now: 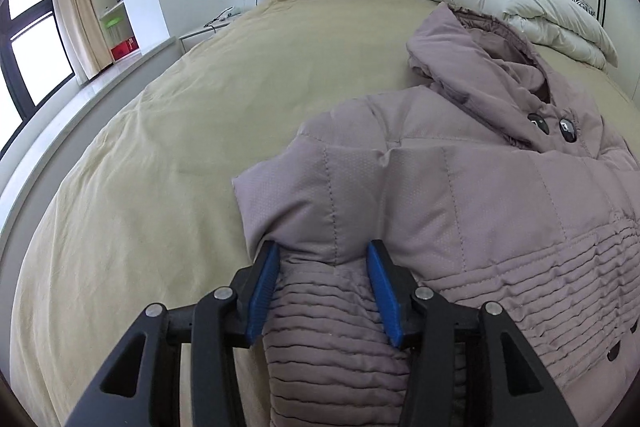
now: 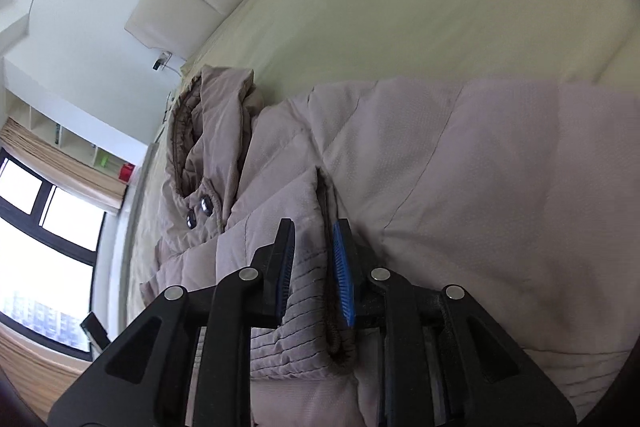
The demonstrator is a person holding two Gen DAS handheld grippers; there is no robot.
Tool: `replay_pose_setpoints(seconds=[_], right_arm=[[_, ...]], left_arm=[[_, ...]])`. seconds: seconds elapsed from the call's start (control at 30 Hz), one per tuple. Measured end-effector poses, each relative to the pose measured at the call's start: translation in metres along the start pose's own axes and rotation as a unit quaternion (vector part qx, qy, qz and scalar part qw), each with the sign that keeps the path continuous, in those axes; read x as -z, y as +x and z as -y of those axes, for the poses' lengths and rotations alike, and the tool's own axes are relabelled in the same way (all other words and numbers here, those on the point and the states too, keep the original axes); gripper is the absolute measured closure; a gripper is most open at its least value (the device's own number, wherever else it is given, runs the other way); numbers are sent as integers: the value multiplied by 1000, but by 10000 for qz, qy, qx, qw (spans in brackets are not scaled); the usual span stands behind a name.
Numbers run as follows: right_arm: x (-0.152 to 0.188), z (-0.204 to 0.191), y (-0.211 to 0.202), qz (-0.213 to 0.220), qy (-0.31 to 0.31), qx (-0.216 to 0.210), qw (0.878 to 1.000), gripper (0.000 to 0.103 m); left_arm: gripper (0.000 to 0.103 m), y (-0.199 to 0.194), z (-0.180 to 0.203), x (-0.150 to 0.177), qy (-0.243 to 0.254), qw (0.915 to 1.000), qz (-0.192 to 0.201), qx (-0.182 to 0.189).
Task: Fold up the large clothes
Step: 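Lay the sleeve across the coat chest and open the left gripper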
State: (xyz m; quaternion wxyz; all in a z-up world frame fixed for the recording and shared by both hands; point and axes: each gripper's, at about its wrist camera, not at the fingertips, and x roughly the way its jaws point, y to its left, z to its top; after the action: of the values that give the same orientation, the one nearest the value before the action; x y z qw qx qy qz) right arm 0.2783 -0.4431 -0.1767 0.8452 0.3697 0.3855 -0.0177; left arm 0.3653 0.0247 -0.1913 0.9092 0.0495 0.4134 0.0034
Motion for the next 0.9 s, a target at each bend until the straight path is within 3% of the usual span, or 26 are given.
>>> replay_pose_setpoints(seconds=[0.07,0.17,0.27,0.37,0.43,0.53,0.67,0.7,0.77,0.8,0.83,0.9], right_arm=[[-2,-9,-23,400,-208,208,9988,83],[5,-34,-47,626,-559,-145,9964,83],[18,-60,-37,328,-1216,-138,9919,83],[28,-60,4,-109,-1285,139,9915,83],[35,-48,35,-472,-1192,401,9909,83],[40,-40,30,-249,-1107,193,9934,82],[43,-38,-15,-109,-900,-72,9959,82],[46,-39,-34,96,-944,-143,9954,79],[57,-38,-78,588,-1052,-247,9924,54],[64,-36,-98,891,-1041,-297,9901,31],[73,-32,-123,1254,-998,-355,9864,21],[88,-22,-161,1690,-1071,-345,9792,19]], left_arm=[[53,-3,-3,-2,-21,10000,-9,22],[53,-23,-5,-3,-155,9996,215,-133],[53,-39,-4,0,-203,9975,581,-341],[52,-6,3,5,41,9997,-19,-257],[52,-2,2,4,41,9997,-34,-230],[53,-13,-3,1,2,9999,-7,-143],[53,-57,-15,12,-400,9987,317,74],[51,-71,-16,18,-522,9976,413,200],[43,-98,-12,33,-567,9958,551,453],[41,-111,-9,43,-546,9951,625,534],[39,-125,-5,54,-527,9945,674,607],[39,-147,3,77,-468,9932,674,824]])
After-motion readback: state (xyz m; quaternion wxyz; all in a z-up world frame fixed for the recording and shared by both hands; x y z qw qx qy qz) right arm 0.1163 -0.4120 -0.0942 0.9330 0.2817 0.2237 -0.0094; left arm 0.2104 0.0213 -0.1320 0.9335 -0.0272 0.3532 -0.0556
